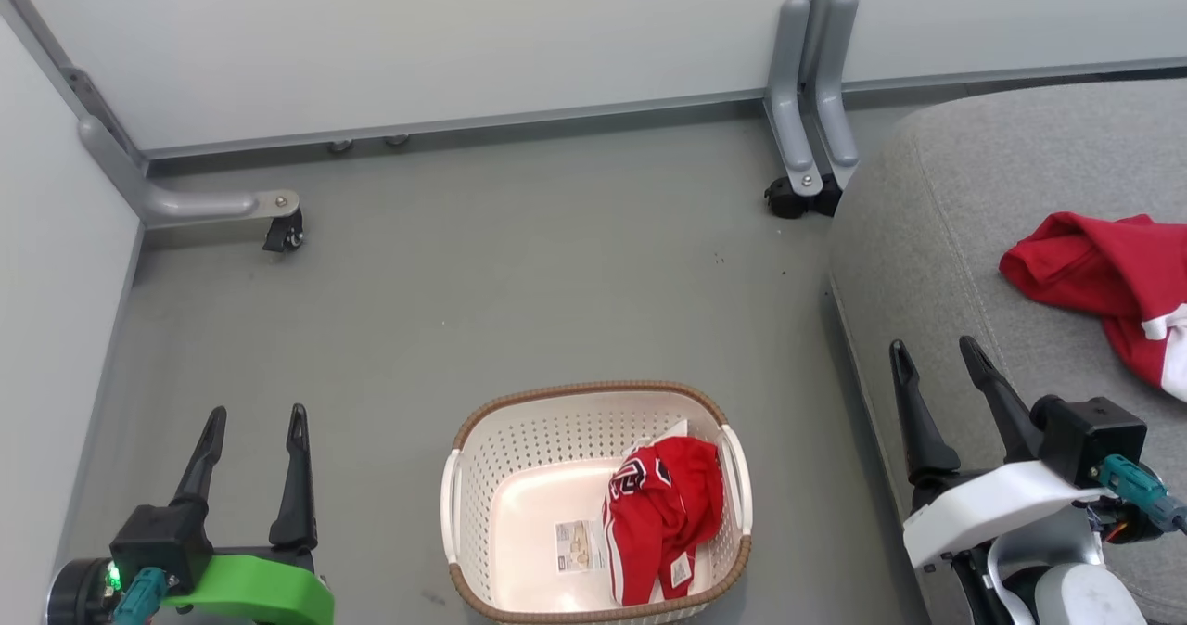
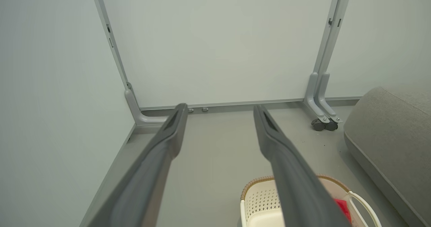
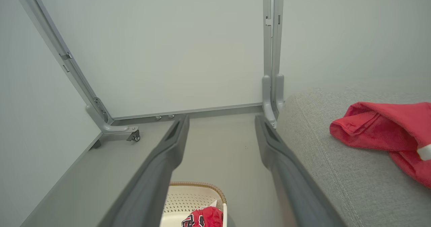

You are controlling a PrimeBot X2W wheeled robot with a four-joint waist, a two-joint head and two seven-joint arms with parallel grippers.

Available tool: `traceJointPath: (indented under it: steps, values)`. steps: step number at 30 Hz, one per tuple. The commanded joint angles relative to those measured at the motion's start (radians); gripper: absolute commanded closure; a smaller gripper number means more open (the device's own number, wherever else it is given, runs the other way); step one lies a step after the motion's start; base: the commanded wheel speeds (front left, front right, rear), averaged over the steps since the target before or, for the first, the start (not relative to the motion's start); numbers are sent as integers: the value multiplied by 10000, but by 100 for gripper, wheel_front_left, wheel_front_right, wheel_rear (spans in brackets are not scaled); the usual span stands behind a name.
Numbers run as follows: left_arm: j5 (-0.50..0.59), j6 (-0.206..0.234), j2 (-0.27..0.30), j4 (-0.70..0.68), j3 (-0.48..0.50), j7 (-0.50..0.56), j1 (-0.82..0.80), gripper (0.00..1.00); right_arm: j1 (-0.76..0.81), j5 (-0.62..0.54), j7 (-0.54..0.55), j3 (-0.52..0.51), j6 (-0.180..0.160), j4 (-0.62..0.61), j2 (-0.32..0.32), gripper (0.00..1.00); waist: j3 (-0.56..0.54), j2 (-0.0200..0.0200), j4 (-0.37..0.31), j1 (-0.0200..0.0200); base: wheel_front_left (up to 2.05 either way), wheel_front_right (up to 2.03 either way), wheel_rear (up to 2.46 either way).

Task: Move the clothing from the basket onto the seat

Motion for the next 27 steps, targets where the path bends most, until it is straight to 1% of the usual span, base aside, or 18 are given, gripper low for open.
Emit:
traceJointPath:
  steps: [1, 9, 18, 27]
  values:
    - [44, -56, -29, 10, 25, -27, 217, 0, 225, -62, 73, -6, -3, -106, -18, 0, -395, 0, -25, 1, 0, 0, 0]
    - [164, -217, -96, 178, 55, -28, 507, 0, 697, -140, 317, 57, -3, -499, -16, 0, -590, 0, -43, 1, 0, 0, 0]
    - [246, -293, -220, 307, 220, -28, 523, 0, 705, -133, 407, 122, -3, -801, -15, 0, -605, 0, -34, 1, 0, 0, 0]
    - [359, -406, -320, 401, 312, -29, 475, 0, 713, -131, 437, 165, -3, -819, -15, 0, -576, 0, -12, 1, 0, 0, 0]
